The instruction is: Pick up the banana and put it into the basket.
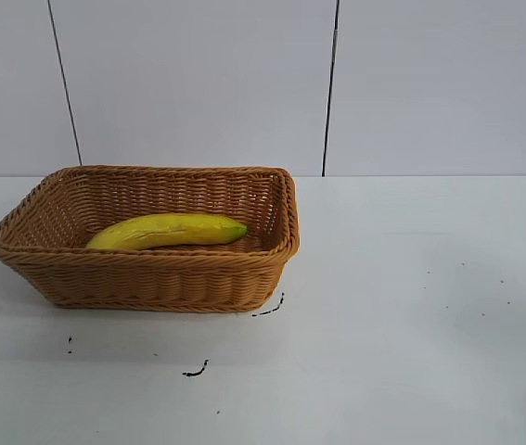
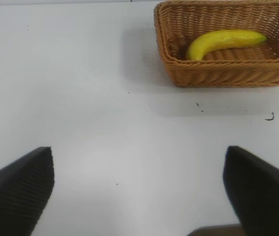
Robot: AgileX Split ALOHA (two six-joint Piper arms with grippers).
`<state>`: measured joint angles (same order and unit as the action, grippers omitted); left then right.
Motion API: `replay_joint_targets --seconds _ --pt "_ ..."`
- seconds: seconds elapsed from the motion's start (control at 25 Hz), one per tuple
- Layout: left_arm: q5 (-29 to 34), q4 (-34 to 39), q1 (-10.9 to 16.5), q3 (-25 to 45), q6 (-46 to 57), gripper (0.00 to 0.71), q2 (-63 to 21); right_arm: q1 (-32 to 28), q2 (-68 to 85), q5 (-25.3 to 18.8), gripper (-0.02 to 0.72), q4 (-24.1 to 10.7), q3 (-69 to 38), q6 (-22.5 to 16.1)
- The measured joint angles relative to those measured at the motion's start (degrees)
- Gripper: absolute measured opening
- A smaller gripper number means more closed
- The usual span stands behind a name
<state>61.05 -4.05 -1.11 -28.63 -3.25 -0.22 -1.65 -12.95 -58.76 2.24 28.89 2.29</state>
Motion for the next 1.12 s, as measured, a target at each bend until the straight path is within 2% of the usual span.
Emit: replay_joint_targets --seconds 0.36,0.68,1.12 --pt "0.00 0.00 0.00 0.00 0.00 0.693 0.00 0.00 13.01 -0.11 0.657 1.56 -0.09 0.00" --pt "0.00 0.00 0.00 0.00 0.00 0.693 0.00 2.78 13.21 -0.18 0.657 2.14 -0.09 0.00" --pt "0.00 0.00 0.00 0.00 0.00 0.693 0.00 2.87 13.21 -0.18 0.657 2.21 -0.09 0.00"
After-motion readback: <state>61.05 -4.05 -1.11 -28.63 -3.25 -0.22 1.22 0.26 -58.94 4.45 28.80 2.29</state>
